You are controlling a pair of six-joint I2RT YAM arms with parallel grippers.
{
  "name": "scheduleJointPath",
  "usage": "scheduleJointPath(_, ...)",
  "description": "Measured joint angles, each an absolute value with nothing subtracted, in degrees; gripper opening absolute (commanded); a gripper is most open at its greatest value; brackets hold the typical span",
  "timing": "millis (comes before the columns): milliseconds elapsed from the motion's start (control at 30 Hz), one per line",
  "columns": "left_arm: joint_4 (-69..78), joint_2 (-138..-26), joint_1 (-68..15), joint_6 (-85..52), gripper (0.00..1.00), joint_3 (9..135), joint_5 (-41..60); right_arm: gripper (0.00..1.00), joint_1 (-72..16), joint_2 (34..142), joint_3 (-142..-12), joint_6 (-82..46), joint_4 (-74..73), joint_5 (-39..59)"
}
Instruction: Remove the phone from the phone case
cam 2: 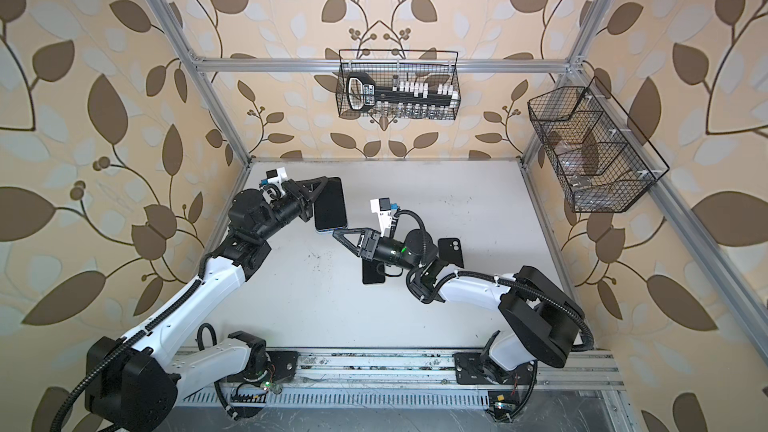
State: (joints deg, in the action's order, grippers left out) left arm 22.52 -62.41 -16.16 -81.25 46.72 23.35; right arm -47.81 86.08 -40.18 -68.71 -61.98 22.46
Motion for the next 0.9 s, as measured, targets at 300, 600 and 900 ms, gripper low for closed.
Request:
scheduleJointPath(300,22.5,-61.7,-16.2,-81.3,0.0,46.7,23.3,0.57,-47.7,87.6,-40.2,-71.2,-64.9,22.5)
scheduleJointPath(600,23.9,-59.8,-16.2,-82.1,0.0,44.2,23.4,0.52,-46.6,89.4,-41.4,-73.8,-66.7,21.3)
scheduleJointPath(900,25.1,-59.6,-16.2,-82.2,0.0,42.8,23.4,0.49,-46.9,93.2,-44.4,-76.7,-67.8,20.3)
